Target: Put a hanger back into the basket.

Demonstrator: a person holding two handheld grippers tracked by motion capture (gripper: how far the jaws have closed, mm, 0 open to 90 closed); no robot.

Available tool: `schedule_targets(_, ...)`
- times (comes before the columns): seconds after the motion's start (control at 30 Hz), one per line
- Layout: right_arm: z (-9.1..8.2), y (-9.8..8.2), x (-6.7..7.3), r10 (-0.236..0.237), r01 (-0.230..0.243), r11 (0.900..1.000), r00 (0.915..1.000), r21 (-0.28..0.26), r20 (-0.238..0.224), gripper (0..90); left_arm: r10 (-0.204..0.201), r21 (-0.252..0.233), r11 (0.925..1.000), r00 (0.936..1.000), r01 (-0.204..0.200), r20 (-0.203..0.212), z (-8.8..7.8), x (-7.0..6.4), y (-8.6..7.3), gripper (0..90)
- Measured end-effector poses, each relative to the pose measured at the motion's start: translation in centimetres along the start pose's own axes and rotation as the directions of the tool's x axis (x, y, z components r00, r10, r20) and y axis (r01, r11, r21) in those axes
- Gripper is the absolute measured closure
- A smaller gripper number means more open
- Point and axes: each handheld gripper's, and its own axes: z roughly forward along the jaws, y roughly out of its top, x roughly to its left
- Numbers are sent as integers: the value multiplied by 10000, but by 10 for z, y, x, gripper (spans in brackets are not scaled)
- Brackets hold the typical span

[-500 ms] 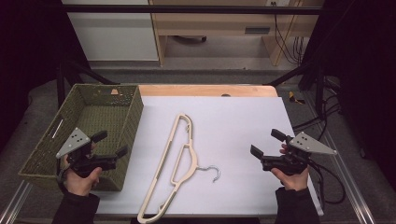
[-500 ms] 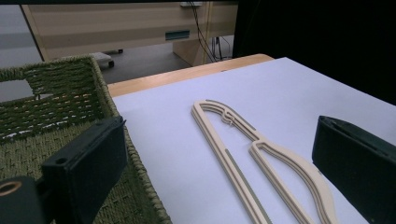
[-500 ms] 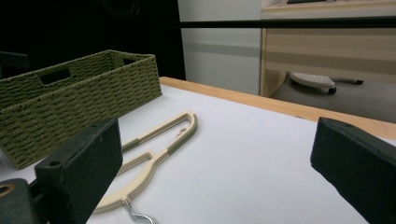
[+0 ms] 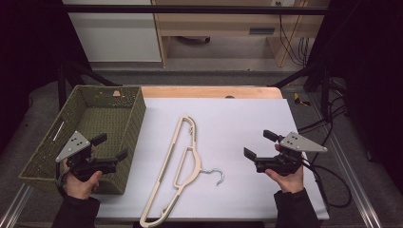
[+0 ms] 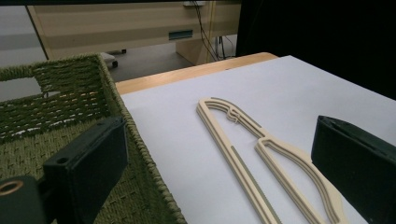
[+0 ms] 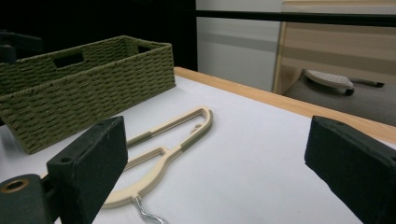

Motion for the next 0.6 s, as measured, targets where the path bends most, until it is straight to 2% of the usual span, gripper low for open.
schedule_targets(0.17,18,1,11,-203,216,9987,9994,472,-276,96,-45,-68,10000,9999,44,-137,-4,5,-1,38)
schedule_targets(0.23,29,-1,17,-364,406,9950,9982,916,-471,97,-135,-160,9998,9998,133,-136,-6,7,-1,43)
schedule_targets(0.33,36,-1,20,-460,520,9926,9973,1096,-568,105,-124,-183,9998,9997,120,-197,-8,8,0,43)
schedule_targets(0.4,46,-1,25,-566,685,9878,9946,1400,-873,130,-147,-154,9998,9997,144,-184,-9,9,0,43)
schedule_targets(0.6,70,-2,31,-825,1076,9759,9873,1899,-1356,177,-101,-63,9999,9996,99,-267,-8,10,-1,42)
